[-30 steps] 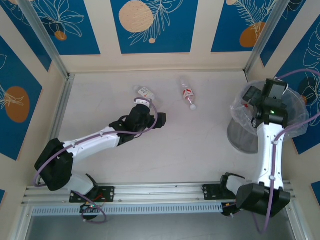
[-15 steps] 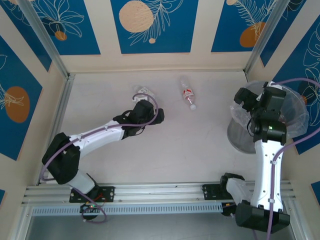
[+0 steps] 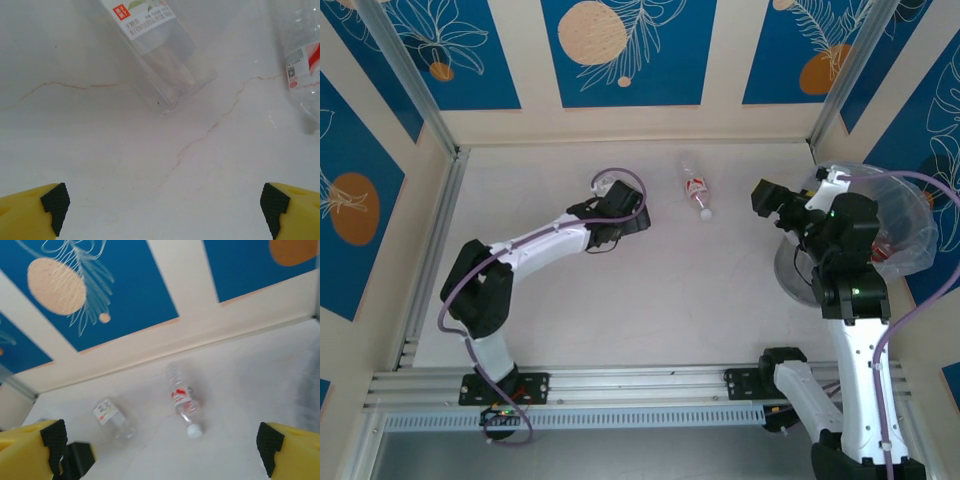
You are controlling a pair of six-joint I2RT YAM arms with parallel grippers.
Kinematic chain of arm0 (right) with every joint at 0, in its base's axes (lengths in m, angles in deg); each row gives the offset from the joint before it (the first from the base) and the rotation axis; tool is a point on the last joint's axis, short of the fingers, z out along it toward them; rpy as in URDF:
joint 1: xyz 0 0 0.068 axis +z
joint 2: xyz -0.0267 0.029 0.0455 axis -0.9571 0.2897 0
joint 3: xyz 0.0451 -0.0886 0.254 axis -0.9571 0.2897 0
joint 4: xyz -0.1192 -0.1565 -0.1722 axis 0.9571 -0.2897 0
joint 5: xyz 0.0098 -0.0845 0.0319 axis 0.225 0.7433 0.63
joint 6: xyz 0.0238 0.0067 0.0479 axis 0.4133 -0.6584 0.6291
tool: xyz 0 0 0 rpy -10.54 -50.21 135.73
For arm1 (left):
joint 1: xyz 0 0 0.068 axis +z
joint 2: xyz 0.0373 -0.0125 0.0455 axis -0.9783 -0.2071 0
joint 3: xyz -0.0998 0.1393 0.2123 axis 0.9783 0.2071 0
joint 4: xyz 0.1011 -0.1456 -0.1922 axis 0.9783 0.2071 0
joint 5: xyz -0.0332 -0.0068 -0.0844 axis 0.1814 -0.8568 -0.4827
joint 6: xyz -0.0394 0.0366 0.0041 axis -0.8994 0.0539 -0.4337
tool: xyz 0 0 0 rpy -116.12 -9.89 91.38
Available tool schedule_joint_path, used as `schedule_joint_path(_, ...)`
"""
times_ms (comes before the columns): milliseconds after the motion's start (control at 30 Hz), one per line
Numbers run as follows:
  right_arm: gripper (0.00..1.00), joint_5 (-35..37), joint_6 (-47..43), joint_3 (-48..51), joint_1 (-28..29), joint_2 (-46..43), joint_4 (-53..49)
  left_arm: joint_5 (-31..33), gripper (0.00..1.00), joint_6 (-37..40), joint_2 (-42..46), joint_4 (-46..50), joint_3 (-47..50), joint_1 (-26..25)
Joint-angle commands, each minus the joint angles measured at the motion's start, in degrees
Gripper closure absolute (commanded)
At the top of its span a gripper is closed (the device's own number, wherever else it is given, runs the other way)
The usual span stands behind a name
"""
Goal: Put the plastic bottles in the bin
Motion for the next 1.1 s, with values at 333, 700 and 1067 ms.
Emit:
schedule_joint_path(333,0.0,-4.3,1.1,6.0,12.8,0.1,6.9,0.8,0.01,-5.1,-9.5,11.0,-16.1,5.0)
schedule_joint_path(700,0.01,-0.2,0.7,5.8,17.0,-0.8,4.6,2.9,0.01,-17.4,-25.6,29.5,-38.0,5.2)
schedule_joint_path(1067,0.01,1.4,0.4,5.6,18.1,-2.2,2.5,-1.4,0.01,-21.1,-42.6,34.4,-57.4,4.9)
